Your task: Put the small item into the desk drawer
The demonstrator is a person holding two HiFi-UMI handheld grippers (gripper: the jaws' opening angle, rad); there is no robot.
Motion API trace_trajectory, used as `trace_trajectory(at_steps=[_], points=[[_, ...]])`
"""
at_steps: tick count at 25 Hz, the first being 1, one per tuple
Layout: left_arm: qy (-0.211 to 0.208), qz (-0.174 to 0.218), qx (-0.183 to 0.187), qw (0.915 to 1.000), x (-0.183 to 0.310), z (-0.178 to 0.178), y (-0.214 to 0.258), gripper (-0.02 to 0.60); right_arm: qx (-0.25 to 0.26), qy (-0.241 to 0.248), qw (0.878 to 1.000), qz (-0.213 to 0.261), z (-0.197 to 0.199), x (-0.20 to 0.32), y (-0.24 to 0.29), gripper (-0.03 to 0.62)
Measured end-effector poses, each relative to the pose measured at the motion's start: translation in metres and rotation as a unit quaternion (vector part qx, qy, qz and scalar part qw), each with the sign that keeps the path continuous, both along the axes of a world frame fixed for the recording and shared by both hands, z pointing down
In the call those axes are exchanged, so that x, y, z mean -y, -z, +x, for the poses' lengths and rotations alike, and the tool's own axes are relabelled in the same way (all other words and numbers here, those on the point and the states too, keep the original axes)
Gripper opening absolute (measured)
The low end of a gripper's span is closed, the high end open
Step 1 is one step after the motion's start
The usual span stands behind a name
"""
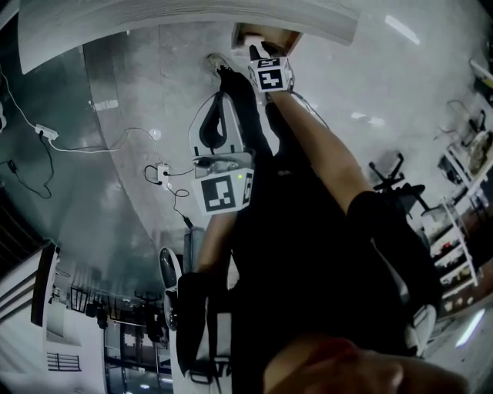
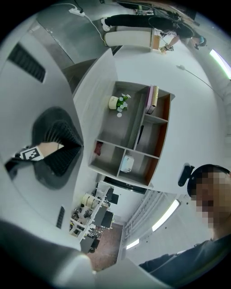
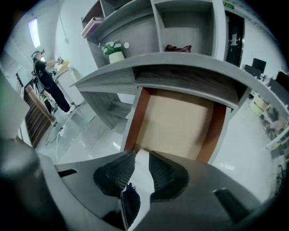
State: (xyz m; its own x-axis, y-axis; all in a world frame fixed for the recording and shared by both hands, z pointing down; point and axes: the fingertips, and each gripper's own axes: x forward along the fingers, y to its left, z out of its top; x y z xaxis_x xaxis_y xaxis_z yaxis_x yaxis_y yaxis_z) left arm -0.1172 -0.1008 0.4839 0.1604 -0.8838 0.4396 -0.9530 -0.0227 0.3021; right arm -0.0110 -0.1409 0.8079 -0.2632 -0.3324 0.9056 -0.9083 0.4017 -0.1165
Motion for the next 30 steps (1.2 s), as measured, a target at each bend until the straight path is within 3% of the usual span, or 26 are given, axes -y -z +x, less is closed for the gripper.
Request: trace_trajectory(at_steps=[4, 9, 20, 30], points=[[0.011, 0.011, -0.001, 0.9999, -0.008, 0.005, 0.017, -0.002, 0.012, 0.005, 1.000, 0.009, 0.002, -0.004, 0.020, 0.028], [0.021, 0.022, 0.003, 0.9995, -0.019, 0.014, 0.038, -0.002, 0.026, 0.004, 1.000, 0.015, 0.008, -0.004, 0.051, 0.002], [0.025, 0.071, 0.036, 0.9965, -0.045, 0.043, 0.093, -0.002, 0.071, 0.045, 0.995, 0.047, 0.020, -0.017, 0.136, 0.000], [0.057, 0.099, 0.048, 0.9923, -0.096, 0.084, 0.136, -0.002, 0.137, 0.083, 0.980, 0.115, 0.048, -0.046, 0.246, 0.000]])
